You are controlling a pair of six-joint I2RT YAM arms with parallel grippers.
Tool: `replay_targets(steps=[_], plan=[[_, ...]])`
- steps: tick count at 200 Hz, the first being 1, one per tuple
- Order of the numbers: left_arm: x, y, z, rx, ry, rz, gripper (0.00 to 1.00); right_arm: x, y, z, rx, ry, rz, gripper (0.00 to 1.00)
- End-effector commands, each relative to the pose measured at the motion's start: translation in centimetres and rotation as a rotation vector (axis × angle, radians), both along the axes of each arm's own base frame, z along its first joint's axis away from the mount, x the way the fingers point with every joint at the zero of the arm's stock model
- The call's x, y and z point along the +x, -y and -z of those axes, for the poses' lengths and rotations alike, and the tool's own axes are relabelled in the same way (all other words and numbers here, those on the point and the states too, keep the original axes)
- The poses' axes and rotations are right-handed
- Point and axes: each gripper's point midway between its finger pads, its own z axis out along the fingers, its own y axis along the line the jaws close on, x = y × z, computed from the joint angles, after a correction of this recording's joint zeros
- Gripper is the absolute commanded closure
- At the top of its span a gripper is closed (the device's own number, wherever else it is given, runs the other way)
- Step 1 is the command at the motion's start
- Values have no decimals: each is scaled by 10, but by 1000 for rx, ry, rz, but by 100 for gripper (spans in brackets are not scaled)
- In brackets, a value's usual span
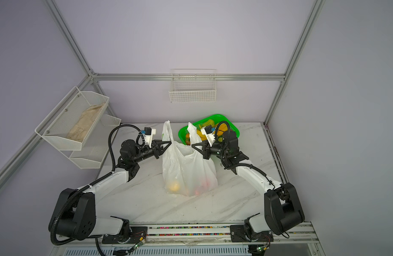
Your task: Place the fake fruits into the plastic bag and tie a complex knot
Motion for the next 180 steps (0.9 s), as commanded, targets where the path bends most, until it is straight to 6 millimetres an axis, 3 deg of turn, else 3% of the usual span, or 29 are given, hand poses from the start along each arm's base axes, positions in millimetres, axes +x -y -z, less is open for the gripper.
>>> replay_targets(steps=[1,49,94,180], plan=[[-3,0,-60,6,214,19,92,5,4,-8,-8,10,41,100],[-26,4,-65,65,333,75,95,17,6,-4,-26,-62,97,100],[-56,23,-65,153,481,172,95,27,7,-3,-51,-101,134,100],[-87,68,-33,489,632,330,96,22,3,5,-124,-80,69,100]])
